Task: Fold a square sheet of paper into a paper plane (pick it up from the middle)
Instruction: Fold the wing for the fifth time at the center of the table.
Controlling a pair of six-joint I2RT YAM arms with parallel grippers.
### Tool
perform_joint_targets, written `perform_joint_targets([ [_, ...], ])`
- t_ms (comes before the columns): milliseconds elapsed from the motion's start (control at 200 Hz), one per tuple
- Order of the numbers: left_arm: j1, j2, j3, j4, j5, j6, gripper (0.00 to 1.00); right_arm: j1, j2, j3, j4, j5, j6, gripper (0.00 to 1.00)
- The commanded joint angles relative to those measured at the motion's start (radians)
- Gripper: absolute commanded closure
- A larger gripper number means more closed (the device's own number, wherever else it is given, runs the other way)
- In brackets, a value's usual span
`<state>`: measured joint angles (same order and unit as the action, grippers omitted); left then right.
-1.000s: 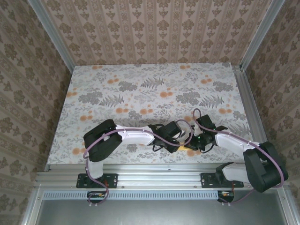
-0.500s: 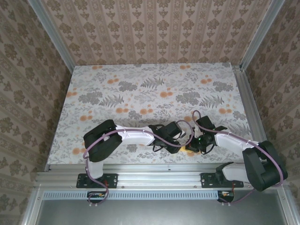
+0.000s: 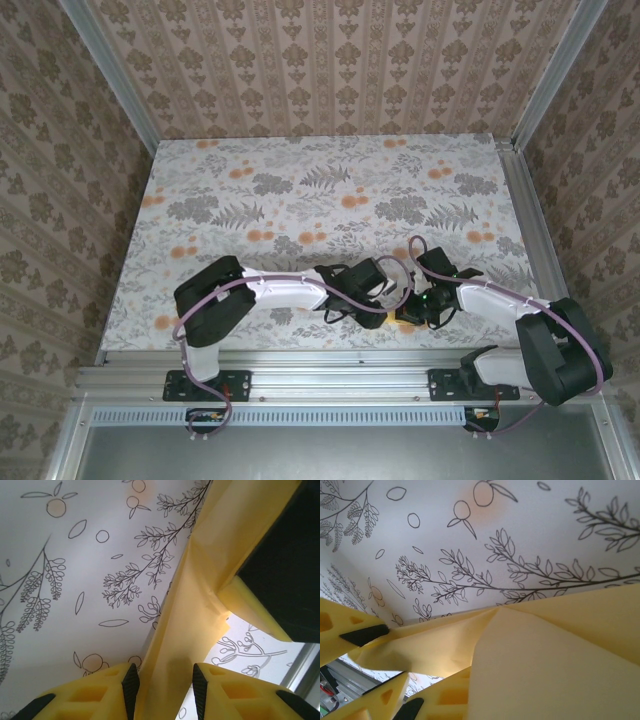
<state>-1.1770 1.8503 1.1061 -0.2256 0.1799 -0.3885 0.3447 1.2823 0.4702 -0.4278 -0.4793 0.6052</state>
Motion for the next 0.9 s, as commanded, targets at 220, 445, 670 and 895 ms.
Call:
perform_joint_targets([
  [220,0.022,-0.074,0.009,0.002,0.074,-0.056,0.69,0.017,0.023,-0.006,-0.076,0.062,-0.008,1.00],
  [445,0.031,-0.005,0.007,0.060,0.159,-0.069,0.81,0.016,0.018,-0.007,-0.077,0.062,-0.008,1.00],
  [670,0.052,0.026,-0.021,0.093,0.190,-0.076,0.83,0.017,0.018,-0.007,-0.077,0.062,-0.007,1.00],
  [895,0.062,0.038,-0.045,0.126,0.220,-0.087,0.84,0.018,0.018,-0.004,-0.081,0.065,-0.005,1.00],
])
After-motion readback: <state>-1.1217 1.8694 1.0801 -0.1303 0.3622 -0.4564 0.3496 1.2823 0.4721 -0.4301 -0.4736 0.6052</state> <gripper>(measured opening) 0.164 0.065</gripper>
